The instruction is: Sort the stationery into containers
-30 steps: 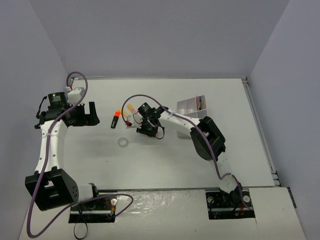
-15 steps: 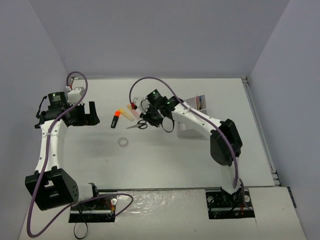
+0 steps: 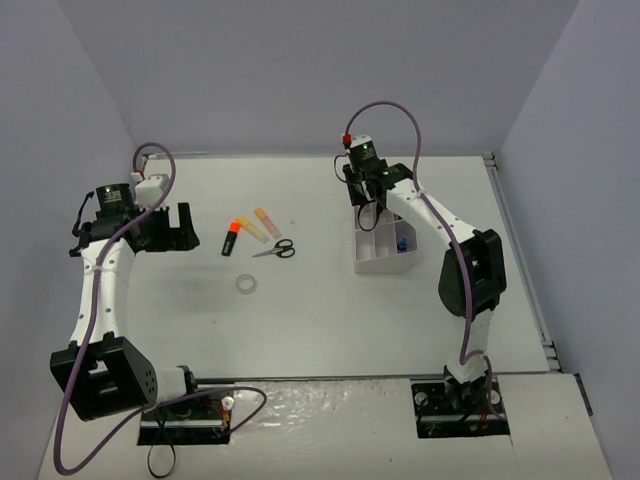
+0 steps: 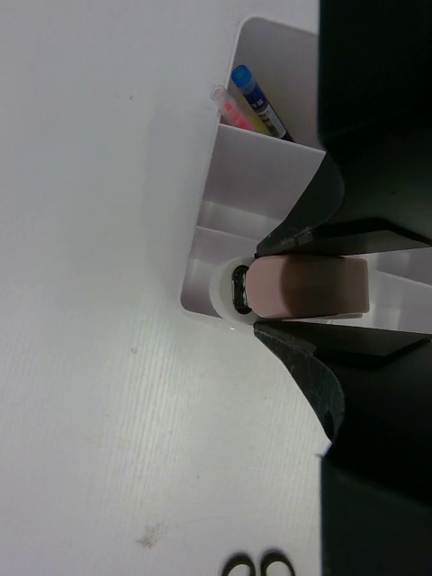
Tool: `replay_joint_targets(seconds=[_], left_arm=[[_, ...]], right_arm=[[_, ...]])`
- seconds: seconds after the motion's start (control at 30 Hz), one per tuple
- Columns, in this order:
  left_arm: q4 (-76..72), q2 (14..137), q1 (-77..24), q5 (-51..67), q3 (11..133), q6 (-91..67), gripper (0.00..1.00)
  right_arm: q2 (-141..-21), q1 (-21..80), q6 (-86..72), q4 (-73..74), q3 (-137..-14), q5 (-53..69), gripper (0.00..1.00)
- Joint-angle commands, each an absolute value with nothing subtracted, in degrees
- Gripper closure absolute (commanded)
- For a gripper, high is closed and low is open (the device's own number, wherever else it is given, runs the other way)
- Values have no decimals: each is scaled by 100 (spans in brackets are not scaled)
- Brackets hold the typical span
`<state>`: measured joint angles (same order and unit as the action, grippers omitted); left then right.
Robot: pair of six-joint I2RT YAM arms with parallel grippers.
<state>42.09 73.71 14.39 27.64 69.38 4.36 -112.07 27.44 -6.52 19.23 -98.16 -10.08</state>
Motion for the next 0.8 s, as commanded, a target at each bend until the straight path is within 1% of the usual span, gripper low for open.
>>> replay_joint_targets(seconds=[0.0,0.07,0.27,0.47,0.57,0.6,0.63,0.77], left_arm=[[4009,7197,1498,2879,7061,480,3],[4002,7209,1508,2879,7071,472,3],[4008,7207,1529,2913,7068,457,3],[4031,7216,1538,2911,7099,458,3],[4034,7207,1536,2911,7110,466,3],[4034,7207,1530,2917,7110,466,3],[4034,7212,1534,2913,7105,466,3],[4026,7233,1538,2909,7111,466,3]], right_arm=[[-11148,2720,-1257,1213,-9867,-1185,100],[-11239,2727,-1359,1206,-9865,-1110,100],[-11313,2698,-1512,891,-9348,-1391,100],[-11385,2707,-1569,795,-9225,-1563,100],[-11361,2698,-1577,763,-9176,-1717,96],[-11348,2698,-1590,757,-9144,-1730,94],[-11342,2703,-1601,741,-9121,-1726,90],[-11337,2717,-1635,703,-9061,-1653,69]])
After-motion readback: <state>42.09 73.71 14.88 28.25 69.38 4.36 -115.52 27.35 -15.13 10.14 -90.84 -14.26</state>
